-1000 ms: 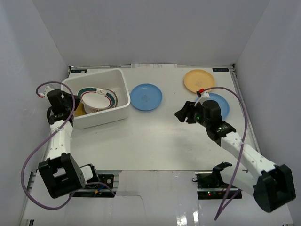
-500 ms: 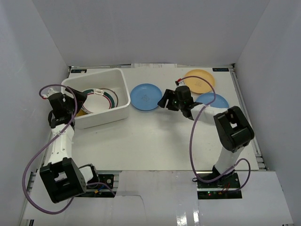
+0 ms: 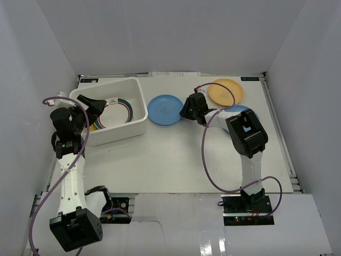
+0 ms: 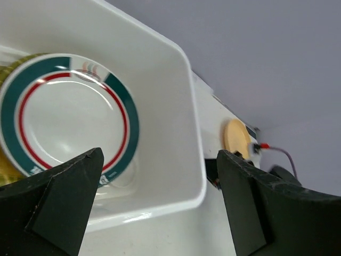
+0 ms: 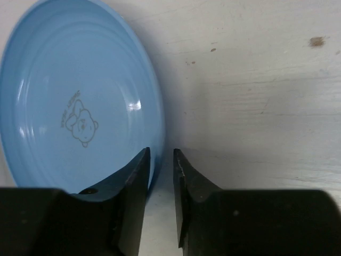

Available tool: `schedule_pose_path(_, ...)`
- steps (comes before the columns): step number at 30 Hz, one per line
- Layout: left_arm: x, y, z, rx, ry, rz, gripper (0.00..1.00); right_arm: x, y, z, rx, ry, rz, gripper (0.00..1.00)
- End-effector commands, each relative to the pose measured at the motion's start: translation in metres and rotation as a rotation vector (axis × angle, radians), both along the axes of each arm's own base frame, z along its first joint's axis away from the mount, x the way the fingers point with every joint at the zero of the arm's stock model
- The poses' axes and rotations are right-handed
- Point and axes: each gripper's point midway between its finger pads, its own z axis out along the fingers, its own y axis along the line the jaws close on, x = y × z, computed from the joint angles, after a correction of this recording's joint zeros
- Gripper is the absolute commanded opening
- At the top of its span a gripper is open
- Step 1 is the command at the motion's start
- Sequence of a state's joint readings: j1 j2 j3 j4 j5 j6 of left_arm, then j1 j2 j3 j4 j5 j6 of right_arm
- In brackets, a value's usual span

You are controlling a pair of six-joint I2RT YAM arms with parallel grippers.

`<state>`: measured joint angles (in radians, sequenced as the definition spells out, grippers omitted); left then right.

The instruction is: Place the plates into the plastic bin on the countertop

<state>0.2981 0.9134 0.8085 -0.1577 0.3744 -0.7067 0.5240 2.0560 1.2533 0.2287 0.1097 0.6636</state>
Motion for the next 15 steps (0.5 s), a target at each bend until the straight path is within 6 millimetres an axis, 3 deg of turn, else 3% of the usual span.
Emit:
schedule_pose_path(1, -0.021, -0.052, 0.027, 0.005, -0.099, -0.264, 0.98, 0.015, 0.002, 0.014, 0.033, -0.044, -0.057, 0.26)
schedule_pose_path(3, -0.036, -0.086, 0.038, 0.032, -0.16, -0.431, 0.98, 0.015, -0.008, 0.019, 0.03, -0.054, -0.101, 0.08)
schedule_pose_path(4, -0.044, -0.101, 0.041, 0.044, -0.178, -0.507, 0.98, 0.016, -0.012, 0.028, 0.045, -0.083, -0.121, 0.08)
schedule_pose_path(5, -0.06, -0.122, 0.043, 0.058, -0.202, -0.631, 0.98, 0.02, -0.022, 0.056, 0.064, -0.142, -0.158, 0.08)
schedule_pose_path(6, -0.084, -0.153, 0.047, 0.119, -0.268, -0.78, 0.98, 0.012, -0.033, 0.055, 0.056, -0.144, -0.176, 0.08)
schedule_pose_path(7, -0.104, -0.172, 0.048, 0.144, -0.311, -0.883, 0.98, 0.013, -0.044, 0.096, 0.079, -0.229, -0.188, 0.08)
schedule_pose_path(8, -0.153, -0.201, 0.049, 0.184, -0.415, -1.073, 0.98, 0.003, -0.066, 0.117, 0.042, -0.287, -0.225, 0.08)
schedule_pose_path(10, -0.162, -0.202, 0.049, 0.191, -0.44, -1.088, 0.98, -0.003, -0.079, 0.162, 0.036, -0.392, -0.237, 0.08)
schedule_pose_path(11, -0.178, -0.199, 0.065, 0.22, -0.53, -1.067, 0.98, -0.011, -0.086, 0.173, 0.024, -0.423, -0.232, 0.08)
schedule_pose_path(12, -0.182, -0.196, 0.075, 0.229, -0.575, -1.039, 0.98, -0.021, -0.091, 0.213, 0.052, -0.501, -0.225, 0.08)
schedule_pose_path(13, -0.187, -0.193, 0.089, 0.242, -0.628, -1.005, 0.98, -0.027, -0.092, 0.226, 0.038, -0.527, -0.198, 0.08)
schedule_pose_path(15, -0.188, -0.184, 0.114, 0.249, -0.689, -0.906, 0.98, -0.04, -0.081, 0.271, 0.092, -0.595, -0.13, 0.08)
